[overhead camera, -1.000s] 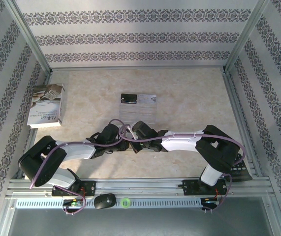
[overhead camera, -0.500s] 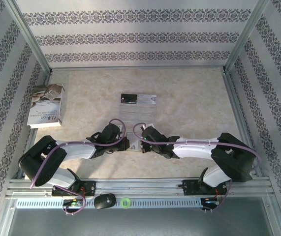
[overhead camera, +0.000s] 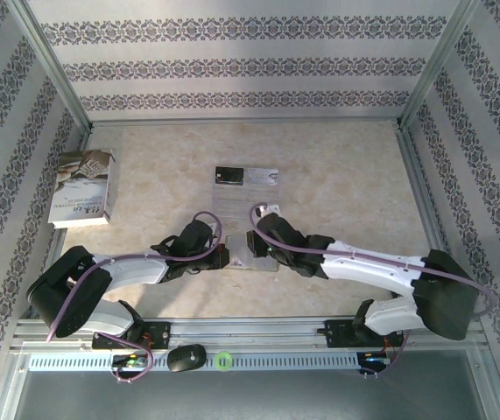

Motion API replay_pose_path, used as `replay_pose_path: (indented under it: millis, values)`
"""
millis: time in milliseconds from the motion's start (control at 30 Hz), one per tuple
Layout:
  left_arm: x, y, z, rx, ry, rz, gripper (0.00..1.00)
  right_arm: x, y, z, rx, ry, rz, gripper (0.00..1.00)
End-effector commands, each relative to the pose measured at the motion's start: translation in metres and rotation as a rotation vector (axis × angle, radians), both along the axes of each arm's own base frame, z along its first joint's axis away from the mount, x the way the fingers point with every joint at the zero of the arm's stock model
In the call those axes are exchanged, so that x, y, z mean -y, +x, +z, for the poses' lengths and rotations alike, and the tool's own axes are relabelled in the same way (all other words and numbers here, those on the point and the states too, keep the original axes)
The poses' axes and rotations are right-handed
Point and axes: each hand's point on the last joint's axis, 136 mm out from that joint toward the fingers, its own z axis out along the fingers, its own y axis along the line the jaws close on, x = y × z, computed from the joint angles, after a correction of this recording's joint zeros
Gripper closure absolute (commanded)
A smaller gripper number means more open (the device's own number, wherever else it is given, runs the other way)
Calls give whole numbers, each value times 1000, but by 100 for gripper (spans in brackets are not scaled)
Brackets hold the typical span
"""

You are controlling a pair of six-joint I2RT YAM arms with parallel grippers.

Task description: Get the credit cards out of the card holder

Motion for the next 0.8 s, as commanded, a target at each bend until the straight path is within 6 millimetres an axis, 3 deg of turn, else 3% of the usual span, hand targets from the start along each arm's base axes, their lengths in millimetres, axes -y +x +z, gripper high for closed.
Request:
replay_pose_path:
  millis: [0,200,500,767]
  values:
    - [2,-7,2,1,7,-32,95,-30,-9,-12,-119,30,128,85]
    - [11,-4,12,13,-23,-58,89,-19,-2,-20,-114,-4,69,85]
    - [32,-1,29,31,-45,-112,86,39,10,-19,-81,-8,-87,83]
    - [86,-9,24,-44,-94,-266,87,79,16,-18,-63,4,-196,82]
